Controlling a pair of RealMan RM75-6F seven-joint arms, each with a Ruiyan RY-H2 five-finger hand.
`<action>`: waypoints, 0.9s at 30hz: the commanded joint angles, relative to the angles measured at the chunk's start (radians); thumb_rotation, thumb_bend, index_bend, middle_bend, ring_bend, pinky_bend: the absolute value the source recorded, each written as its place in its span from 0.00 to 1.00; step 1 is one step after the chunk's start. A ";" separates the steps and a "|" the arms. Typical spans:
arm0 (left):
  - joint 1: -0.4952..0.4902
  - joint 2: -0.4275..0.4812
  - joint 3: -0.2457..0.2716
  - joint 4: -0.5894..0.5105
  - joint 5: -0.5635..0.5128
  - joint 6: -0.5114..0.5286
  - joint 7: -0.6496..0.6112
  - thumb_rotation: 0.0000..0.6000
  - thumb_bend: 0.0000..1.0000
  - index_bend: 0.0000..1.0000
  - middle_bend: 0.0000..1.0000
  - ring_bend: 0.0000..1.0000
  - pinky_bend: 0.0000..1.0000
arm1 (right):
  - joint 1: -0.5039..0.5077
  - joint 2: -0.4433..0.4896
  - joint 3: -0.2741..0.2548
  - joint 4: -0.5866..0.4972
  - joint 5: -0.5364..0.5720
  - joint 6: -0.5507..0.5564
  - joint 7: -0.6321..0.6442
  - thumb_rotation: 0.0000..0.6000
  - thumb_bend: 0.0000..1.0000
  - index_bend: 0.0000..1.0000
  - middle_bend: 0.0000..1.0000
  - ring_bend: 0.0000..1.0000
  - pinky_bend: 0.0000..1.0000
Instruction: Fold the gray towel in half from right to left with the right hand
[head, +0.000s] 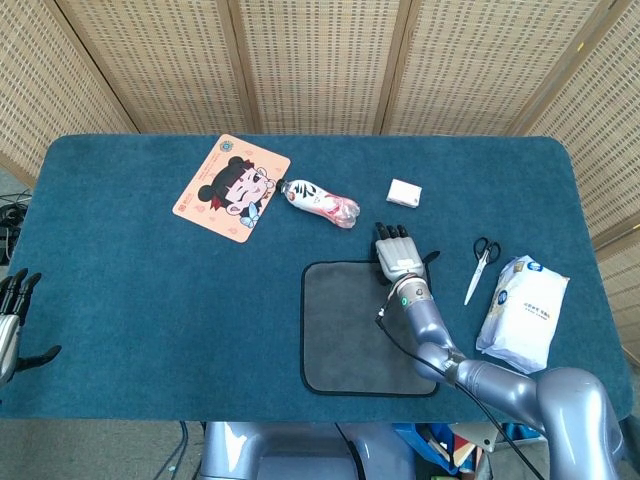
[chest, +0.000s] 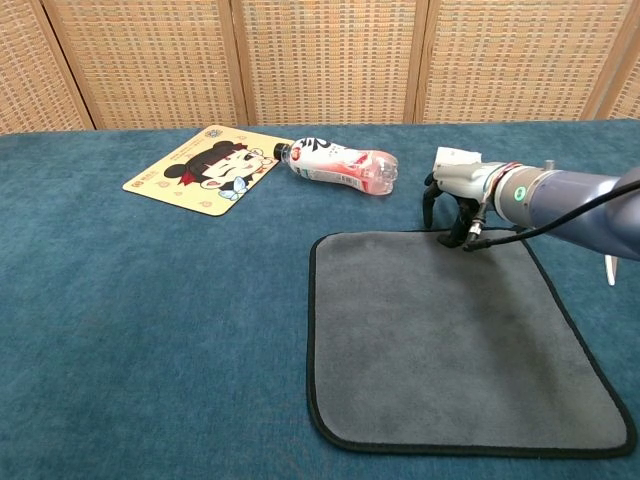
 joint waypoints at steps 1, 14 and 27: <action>0.001 0.000 0.000 0.000 0.001 0.003 -0.003 1.00 0.08 0.00 0.00 0.00 0.00 | 0.008 -0.007 -0.001 0.013 0.032 -0.006 0.000 1.00 0.49 0.38 0.00 0.00 0.00; 0.001 0.003 0.000 -0.001 -0.004 0.004 -0.012 1.00 0.08 0.00 0.00 0.00 0.00 | 0.026 -0.009 -0.034 0.020 0.074 0.007 -0.021 1.00 0.49 0.50 0.00 0.00 0.00; 0.000 0.002 0.005 -0.005 0.002 0.005 -0.004 1.00 0.08 0.00 0.00 0.00 0.00 | -0.001 0.022 -0.058 -0.026 -0.006 0.039 0.036 1.00 0.51 0.58 0.00 0.00 0.00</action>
